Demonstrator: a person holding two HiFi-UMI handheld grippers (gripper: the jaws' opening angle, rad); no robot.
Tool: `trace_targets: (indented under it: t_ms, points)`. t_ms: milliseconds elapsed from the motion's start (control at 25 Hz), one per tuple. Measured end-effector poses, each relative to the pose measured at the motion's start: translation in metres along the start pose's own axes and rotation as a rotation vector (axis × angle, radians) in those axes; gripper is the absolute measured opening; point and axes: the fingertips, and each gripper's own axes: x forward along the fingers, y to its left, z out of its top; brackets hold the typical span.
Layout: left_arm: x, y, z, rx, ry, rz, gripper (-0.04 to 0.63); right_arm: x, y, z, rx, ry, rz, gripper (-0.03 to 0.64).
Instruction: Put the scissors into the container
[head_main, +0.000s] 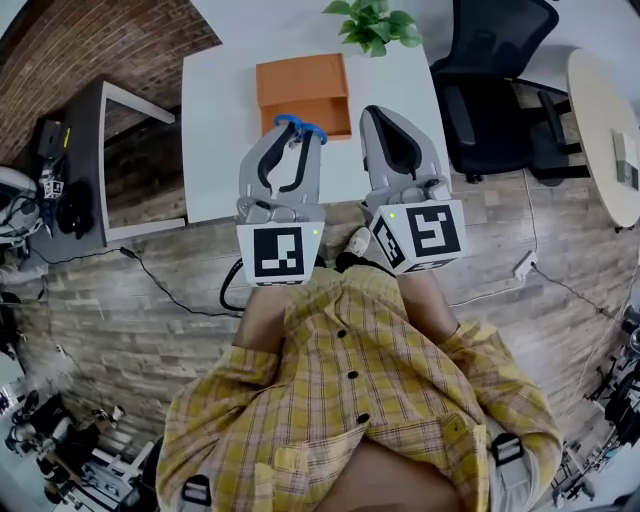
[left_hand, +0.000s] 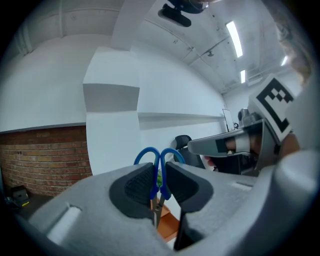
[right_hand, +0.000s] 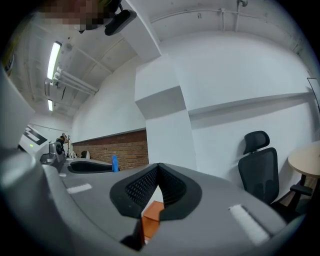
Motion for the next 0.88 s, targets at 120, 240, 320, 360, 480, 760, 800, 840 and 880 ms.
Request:
trace_targets:
  t_ms: [120,240,320,360,480,760,800,840,880]
  points:
    - [0.015,0.014,-0.004,0.081,0.019,-0.01,0.087,0.018,-0.003,-0.005,-0.003,0.016,-0.013,0.006]
    - [0.026,0.021,-0.019,0.128,0.065,-0.057,0.087,0.03,-0.008,-0.017,0.005,0.046,-0.052,0.006]
    - [0.038,0.026,-0.031,0.131,0.1,-0.103,0.087,0.044,-0.013,-0.022,0.012,0.059,-0.076,0.006]
    - [0.042,0.028,-0.038,0.134,0.122,-0.129,0.087,0.049,-0.014,-0.024,0.014,0.066,-0.086,0.006]
    - [0.053,0.03,-0.055,0.177,0.172,-0.192,0.086,0.056,-0.015,-0.029,0.017,0.078,-0.118,0.006]
    - [0.084,0.034,-0.095,0.253,0.266,-0.294,0.084,0.078,-0.027,-0.047,0.03,0.105,-0.168,0.006]
    - [0.088,0.034,-0.1,0.255,0.274,-0.307,0.084,0.08,-0.028,-0.05,0.032,0.11,-0.174,0.006]
    - [0.092,0.034,-0.105,0.258,0.284,-0.319,0.084,0.081,-0.029,-0.054,0.034,0.116,-0.178,0.006]
    - [0.096,0.035,-0.111,0.265,0.298,-0.33,0.083,0.083,-0.03,-0.058,0.038,0.123,-0.181,0.006]
